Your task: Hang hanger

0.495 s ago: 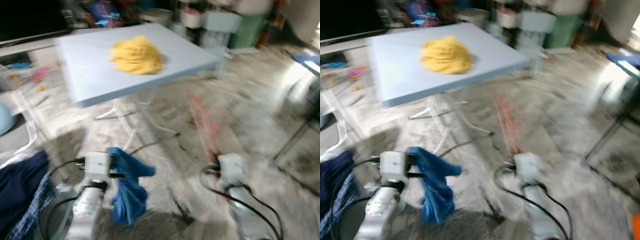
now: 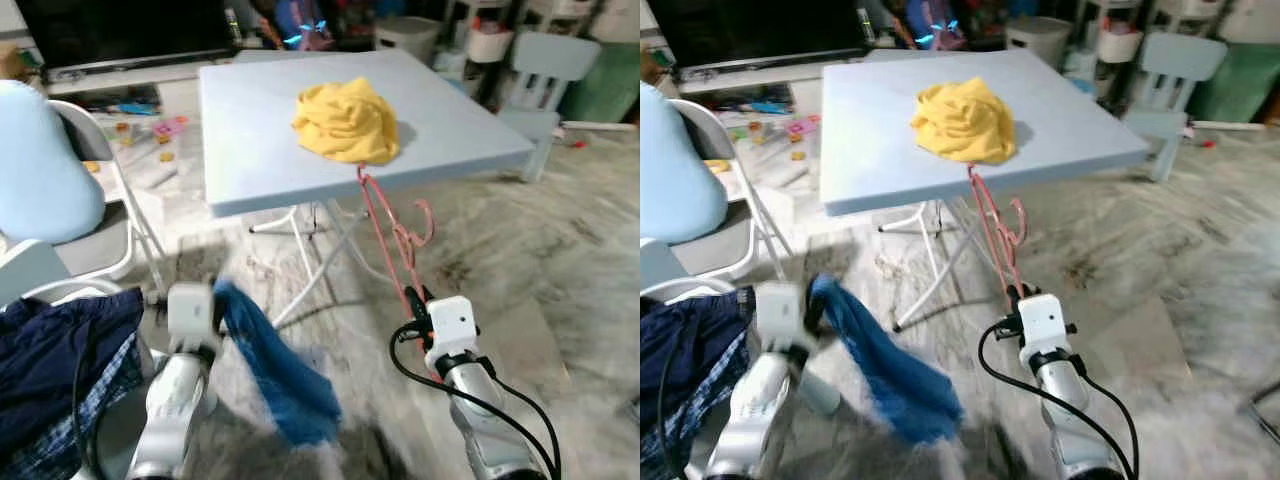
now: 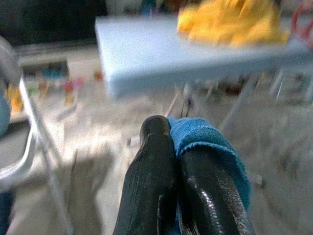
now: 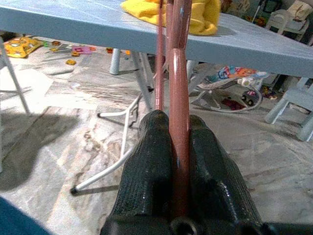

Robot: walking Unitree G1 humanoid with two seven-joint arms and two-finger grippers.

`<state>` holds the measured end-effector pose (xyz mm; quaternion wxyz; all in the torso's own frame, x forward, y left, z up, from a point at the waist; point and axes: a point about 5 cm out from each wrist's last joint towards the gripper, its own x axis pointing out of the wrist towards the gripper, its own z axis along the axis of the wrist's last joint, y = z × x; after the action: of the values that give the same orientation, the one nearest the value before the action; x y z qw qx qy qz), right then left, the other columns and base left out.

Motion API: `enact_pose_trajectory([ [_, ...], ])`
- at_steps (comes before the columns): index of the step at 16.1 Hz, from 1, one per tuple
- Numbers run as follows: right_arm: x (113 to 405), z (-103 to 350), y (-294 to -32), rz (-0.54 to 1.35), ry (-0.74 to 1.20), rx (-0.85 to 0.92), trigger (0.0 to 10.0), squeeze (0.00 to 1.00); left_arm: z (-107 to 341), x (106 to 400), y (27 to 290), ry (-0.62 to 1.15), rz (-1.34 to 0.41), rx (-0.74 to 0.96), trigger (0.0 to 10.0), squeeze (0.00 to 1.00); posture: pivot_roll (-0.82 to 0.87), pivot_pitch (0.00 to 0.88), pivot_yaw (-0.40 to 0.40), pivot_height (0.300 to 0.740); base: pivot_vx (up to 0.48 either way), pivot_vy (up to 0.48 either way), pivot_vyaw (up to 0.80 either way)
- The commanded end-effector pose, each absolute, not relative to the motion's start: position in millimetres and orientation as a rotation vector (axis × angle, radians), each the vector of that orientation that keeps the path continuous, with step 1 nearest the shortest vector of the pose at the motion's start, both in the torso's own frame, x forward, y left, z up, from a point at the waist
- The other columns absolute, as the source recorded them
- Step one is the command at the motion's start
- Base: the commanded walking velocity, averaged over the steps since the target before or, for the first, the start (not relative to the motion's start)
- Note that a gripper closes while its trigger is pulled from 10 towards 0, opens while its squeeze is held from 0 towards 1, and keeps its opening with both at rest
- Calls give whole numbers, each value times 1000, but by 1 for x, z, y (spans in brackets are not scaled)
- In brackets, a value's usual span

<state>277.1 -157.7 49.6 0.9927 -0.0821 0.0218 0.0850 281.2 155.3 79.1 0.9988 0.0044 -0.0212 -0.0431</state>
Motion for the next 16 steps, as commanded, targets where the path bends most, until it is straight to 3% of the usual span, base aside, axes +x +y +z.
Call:
enact_pose_trajectory([
  [1, 277, 51, -170, 130, 48, -173, 10000, 0, 91, 287, 147, -82, -109, 1, 10000, 0, 52, 0, -4, 740, 277, 0, 0],
  [7, 278, 52, -169, 96, 38, -139, 10000, 0, 84, 282, 146, -47, -115, 0, 10000, 0, 55, 0, 5, 740, 270, 0, 0],
  [12, 283, 54, -171, 95, 31, -158, 10000, 0, 120, 295, 137, -170, -137, 3, 10000, 0, 56, 0, -5, 740, 299, 0, 0],
  [16, 284, 56, -168, 115, 21, -175, 10000, 0, 119, 296, 136, -166, -135, -3, 10000, 0, 54, 0, -3, 740, 404, 0, 256],
])
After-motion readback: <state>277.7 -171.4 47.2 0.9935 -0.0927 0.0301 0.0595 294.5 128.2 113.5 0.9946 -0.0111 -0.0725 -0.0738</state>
